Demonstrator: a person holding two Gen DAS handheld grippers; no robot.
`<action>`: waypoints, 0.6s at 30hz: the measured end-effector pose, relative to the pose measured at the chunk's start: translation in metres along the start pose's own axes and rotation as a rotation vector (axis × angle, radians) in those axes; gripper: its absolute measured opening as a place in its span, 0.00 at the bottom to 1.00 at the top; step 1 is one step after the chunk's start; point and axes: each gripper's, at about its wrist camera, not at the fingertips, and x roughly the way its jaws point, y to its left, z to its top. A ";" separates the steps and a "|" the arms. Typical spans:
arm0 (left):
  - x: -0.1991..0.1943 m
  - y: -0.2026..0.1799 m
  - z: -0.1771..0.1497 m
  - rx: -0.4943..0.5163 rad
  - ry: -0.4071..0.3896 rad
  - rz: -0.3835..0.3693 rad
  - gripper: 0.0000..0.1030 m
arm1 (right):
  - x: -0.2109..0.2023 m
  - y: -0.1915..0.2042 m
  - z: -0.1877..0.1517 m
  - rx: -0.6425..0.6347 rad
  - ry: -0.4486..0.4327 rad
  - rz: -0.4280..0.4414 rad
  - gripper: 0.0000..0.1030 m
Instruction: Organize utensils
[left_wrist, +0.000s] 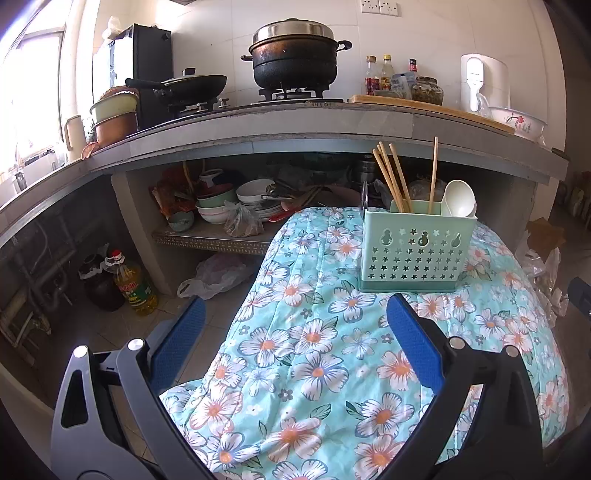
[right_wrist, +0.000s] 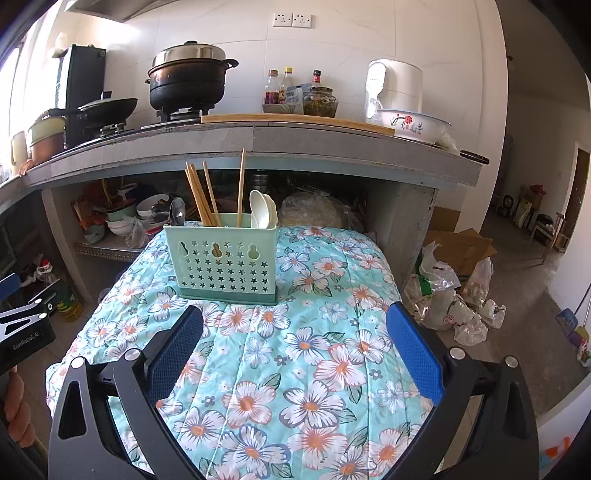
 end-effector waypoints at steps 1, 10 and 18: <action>0.000 0.000 0.000 0.001 0.001 -0.001 0.92 | 0.000 0.000 0.000 0.000 0.000 0.000 0.94; 0.003 0.001 0.000 0.004 0.013 -0.011 0.92 | -0.001 0.000 0.000 -0.001 0.001 -0.001 0.94; 0.003 0.001 0.000 0.003 0.016 -0.008 0.92 | -0.001 0.001 0.000 -0.004 0.000 0.000 0.94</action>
